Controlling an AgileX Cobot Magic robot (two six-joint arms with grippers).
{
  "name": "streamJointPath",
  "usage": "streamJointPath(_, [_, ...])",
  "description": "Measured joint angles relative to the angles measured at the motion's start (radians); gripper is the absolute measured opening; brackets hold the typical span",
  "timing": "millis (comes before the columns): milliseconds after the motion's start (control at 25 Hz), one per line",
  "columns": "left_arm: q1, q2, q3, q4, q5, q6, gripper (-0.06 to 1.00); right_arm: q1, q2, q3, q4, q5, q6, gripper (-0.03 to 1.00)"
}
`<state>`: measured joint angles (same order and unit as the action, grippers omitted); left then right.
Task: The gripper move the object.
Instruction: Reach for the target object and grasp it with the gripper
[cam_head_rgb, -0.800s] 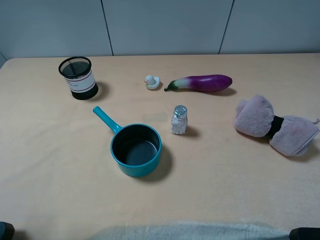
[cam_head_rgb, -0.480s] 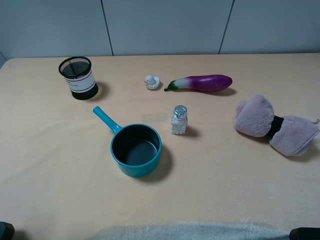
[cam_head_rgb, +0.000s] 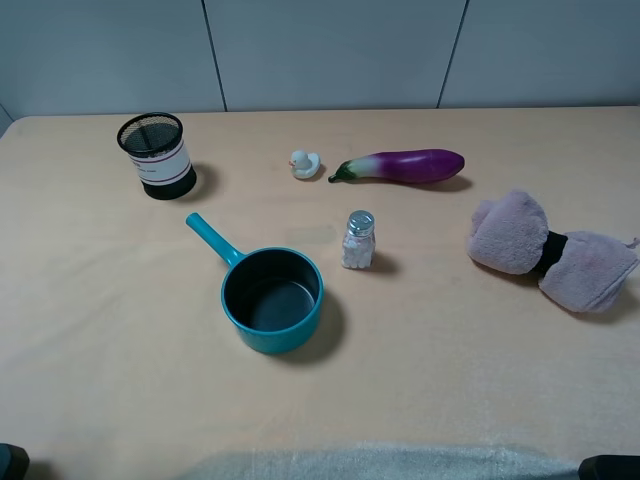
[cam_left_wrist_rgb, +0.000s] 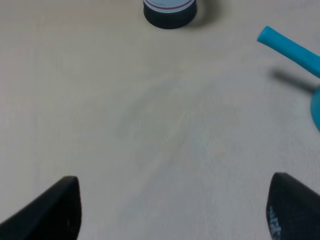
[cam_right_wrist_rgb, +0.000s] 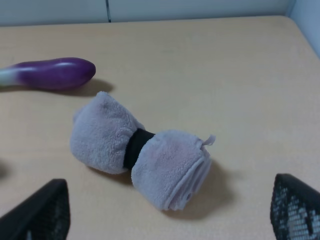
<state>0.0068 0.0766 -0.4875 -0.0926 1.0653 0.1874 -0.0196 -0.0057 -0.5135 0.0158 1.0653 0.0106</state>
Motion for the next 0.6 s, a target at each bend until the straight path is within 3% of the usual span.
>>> streamJointPath(600, [0.000, 0.000, 0.000, 0.000, 0.000, 0.000, 0.75, 0.000, 0.000, 0.000, 0.000, -0.002, 0.000, 0.61])
